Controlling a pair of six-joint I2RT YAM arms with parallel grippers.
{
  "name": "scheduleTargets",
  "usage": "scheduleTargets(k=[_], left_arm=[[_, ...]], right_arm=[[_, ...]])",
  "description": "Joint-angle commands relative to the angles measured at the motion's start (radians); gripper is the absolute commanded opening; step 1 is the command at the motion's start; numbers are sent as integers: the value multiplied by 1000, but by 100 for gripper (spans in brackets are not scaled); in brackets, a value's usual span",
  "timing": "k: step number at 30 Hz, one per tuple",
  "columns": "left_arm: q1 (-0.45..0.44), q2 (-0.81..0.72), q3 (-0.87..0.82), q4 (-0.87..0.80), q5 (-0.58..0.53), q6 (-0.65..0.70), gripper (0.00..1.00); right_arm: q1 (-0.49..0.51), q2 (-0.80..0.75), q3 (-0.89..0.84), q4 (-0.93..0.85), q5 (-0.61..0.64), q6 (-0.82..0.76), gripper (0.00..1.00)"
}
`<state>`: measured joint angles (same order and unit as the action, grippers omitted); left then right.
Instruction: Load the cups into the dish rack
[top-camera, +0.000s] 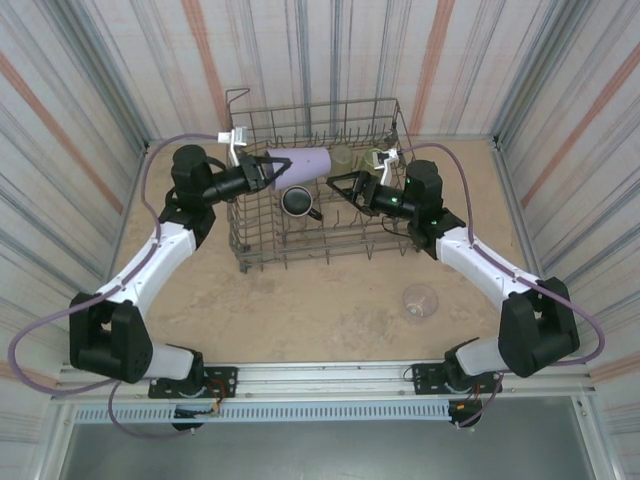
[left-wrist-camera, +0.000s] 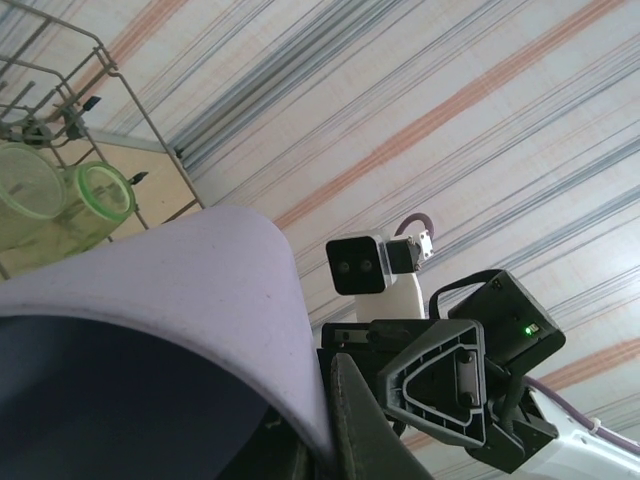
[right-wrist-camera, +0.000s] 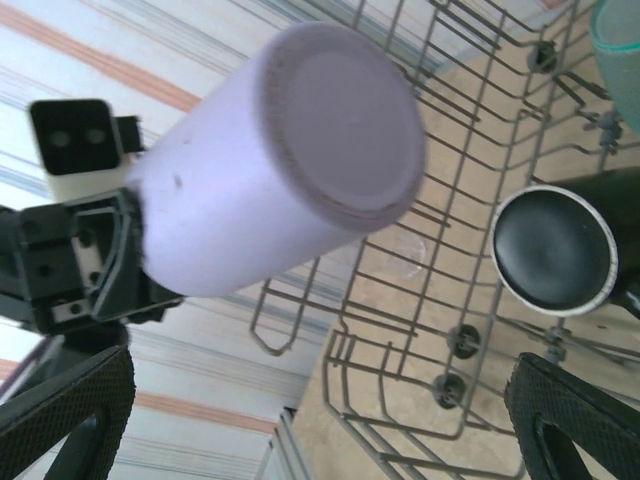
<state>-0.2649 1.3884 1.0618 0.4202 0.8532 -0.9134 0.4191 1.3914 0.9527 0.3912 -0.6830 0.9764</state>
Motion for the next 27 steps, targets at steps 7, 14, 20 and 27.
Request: scheduleTargets(k=[7,14,20,27], left_arm=[[-41,109,7,357,35,-191,0],[-92,147,23,373,33,-182,0],[-120,169,9,417,27,-184,0],[-135,188,3,432,32,-191,0]], right_arm=[[-38,-19,-26,230,-29,148,99],[-71,19,-37,313,-15,259,99],[-83,66,-29,368,-1,345,99],[-82,72,-22,373,31,355,99]])
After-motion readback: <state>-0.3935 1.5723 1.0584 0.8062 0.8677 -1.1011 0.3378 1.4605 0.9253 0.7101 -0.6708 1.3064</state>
